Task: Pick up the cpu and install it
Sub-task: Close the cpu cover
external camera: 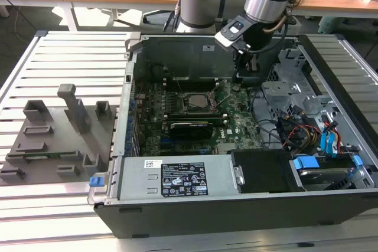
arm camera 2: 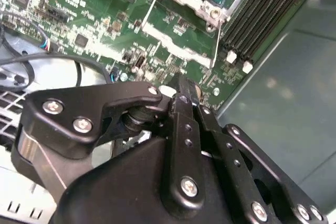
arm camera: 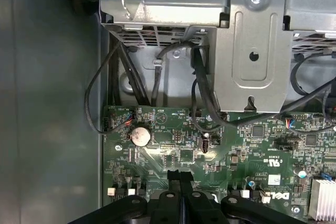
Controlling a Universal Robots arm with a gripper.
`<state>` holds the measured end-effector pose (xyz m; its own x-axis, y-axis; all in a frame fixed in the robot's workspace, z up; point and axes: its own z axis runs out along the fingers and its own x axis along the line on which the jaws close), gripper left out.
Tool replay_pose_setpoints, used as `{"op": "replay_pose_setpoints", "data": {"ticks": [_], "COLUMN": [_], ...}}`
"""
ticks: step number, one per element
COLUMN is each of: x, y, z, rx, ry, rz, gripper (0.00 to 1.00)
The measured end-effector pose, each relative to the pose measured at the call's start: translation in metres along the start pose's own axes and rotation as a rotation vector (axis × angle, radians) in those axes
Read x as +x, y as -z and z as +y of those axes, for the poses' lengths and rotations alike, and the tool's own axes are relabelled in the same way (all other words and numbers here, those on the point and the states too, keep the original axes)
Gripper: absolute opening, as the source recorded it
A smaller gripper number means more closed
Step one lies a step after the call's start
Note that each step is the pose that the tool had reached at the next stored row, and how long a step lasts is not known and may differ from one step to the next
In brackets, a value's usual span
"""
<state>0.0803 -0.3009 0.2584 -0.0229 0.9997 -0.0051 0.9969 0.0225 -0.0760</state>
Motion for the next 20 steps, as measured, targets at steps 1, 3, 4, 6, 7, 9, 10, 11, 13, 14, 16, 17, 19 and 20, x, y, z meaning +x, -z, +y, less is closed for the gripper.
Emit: {"op": "replay_pose_setpoints", "data": {"ticks": [1,3,4,6,7,9,10,11,13,14,16,17,19,20], "x": [-0.0017,-0.0035,-0.0038,-0.0048,-0.0050,-0.0053,-0.0053,-0.0053,-0.0052,-0.0052,-0.0051,-0.0051,-0.0050,-0.0049], "y": [-0.0022,-0.0066,-0.0074,-0.0096,-0.0103,-0.0113,-0.0115,-0.0117,-0.0120,-0.0121,-0.0124,-0.0124,-0.0127,-0.0129], "z": [-0.0001,-0.0001,-0.0001,-0.0007,-0.0015,-0.0059,-0.0077,-0.0100,-0.0141,-0.0167,-0.0193,-0.0201,-0.0234,-0.0252], "rx": [0.0000,0.0000,0.0000,0.0000,-0.0001,0.0000,0.0000,0.0000,0.0001,0.0000,0.0000,0.0000,0.0000,0.0000], "ry": [0.000,0.000,0.000,0.000,0.000,0.000,0.000,0.000,0.000,0.000,0.000,0.000,0.000,0.000], "rz": [0.0000,-0.0001,-0.0002,-0.0001,-0.0001,-0.0002,-0.0002,-0.0002,-0.0002,-0.0003,-0.0002,-0.0002,-0.0002,-0.0002], "gripper": [0.11,0.11,0.11,0.11,0.11,0.11,0.11,0.11,0.11,0.11,0.11,0.11,0.11,0.11]}}
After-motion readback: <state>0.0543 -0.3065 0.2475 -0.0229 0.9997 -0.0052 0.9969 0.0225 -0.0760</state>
